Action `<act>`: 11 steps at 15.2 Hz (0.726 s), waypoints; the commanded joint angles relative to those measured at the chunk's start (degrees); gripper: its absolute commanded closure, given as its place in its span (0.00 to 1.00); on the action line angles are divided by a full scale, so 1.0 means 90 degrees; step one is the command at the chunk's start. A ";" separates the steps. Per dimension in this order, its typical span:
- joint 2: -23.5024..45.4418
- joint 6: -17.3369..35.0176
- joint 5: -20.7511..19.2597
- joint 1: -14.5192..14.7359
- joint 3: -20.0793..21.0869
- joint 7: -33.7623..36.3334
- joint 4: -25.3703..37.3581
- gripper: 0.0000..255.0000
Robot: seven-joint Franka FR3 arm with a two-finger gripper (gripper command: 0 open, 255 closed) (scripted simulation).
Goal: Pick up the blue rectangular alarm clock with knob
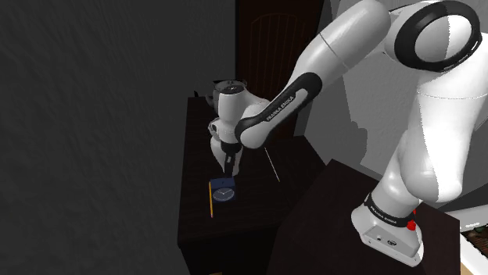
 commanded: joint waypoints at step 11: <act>0.1636 0.0862 -0.0606 0.0437 -0.0280 0.0067 0.0607 0.00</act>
